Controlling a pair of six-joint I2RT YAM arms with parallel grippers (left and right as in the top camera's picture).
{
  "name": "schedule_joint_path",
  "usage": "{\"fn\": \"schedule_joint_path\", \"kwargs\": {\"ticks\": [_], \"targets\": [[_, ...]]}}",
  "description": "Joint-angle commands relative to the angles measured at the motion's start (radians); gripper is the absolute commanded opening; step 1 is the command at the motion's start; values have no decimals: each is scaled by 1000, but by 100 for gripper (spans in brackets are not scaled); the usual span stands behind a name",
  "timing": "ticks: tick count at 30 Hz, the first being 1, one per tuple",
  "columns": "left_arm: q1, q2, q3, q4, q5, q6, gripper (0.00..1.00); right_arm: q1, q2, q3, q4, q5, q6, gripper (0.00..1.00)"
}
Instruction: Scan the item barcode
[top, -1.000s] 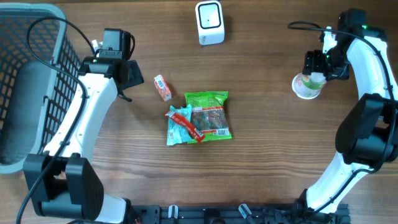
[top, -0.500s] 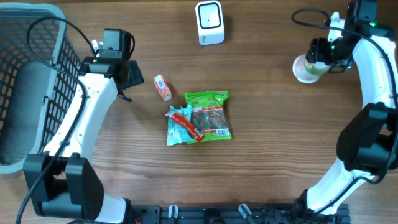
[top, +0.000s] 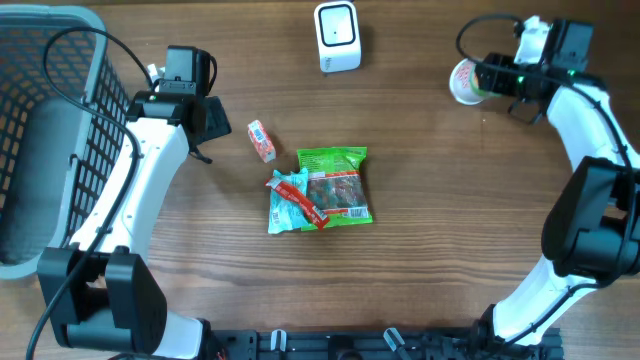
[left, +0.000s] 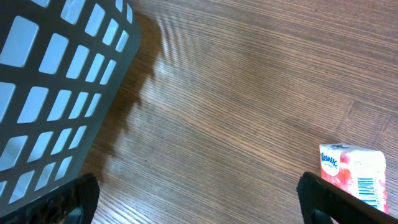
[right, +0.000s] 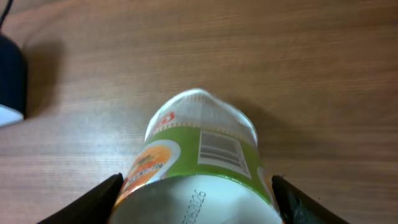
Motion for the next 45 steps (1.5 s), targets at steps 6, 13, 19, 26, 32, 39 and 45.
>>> {"fn": "schedule_joint_path", "kwargs": {"ticks": [6,13,19,26,32,39,45], "targets": [[3,-5,-1,1,-13,12,100,-100,-21,-43,-163,-18,-30,70],[3,-6,-1,1,-13,12,100,-127,-29,-44,-396,85,-85,82],[3,-6,-1,1,-13,12,100,-125,-163,-29,-425,111,-59,89],[3,-6,-1,1,-13,12,100,-34,-414,-13,-415,130,-60,91],[3,-5,-1,1,-13,12,100,132,-480,-13,-555,263,-40,91],[3,-6,-1,1,-13,12,100,369,-478,-13,-620,195,43,90],[3,-6,-1,1,-13,12,100,600,-451,-27,-599,63,121,86]]}}
